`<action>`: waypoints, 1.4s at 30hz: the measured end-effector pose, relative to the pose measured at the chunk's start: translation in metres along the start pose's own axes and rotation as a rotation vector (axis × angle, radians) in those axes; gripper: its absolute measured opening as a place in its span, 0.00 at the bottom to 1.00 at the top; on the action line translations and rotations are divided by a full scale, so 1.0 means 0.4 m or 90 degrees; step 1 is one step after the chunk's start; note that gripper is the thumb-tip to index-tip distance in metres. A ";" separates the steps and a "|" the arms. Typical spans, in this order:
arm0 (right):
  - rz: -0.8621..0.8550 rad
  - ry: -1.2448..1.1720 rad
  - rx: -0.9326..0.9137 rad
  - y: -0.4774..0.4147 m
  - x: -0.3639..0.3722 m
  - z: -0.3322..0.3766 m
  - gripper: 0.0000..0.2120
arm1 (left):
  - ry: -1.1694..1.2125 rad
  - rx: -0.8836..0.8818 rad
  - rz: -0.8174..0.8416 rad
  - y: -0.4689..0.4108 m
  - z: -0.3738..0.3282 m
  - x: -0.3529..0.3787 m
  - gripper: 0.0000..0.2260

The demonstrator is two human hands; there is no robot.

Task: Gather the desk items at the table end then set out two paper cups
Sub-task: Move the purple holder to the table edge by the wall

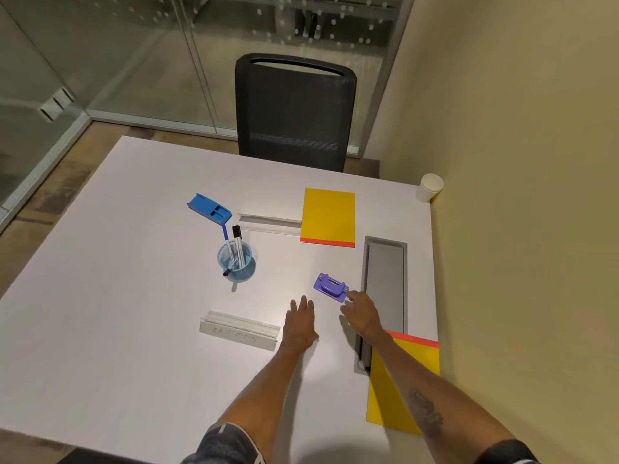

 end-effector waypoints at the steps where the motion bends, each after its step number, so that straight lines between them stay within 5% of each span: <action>1: 0.003 0.001 0.003 -0.010 0.003 -0.001 0.17 | -0.013 -0.009 0.003 -0.011 0.004 0.001 0.35; 9: 0.002 0.024 -0.017 -0.064 0.003 0.010 0.18 | -0.026 -0.064 0.053 -0.083 0.028 -0.003 0.50; 42: 0.023 0.026 -0.028 -0.204 0.022 0.063 0.18 | 0.028 -0.053 0.029 -0.151 0.041 0.019 0.53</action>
Point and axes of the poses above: each hand's wrist, its own y-axis away from the middle knuckle, its own x-axis out of the palm, z = x × y, the point moved 7 cm from there along -y, towards the middle knuckle, and after that the axes turned 11 degrees about z, right-handed, at the moved point
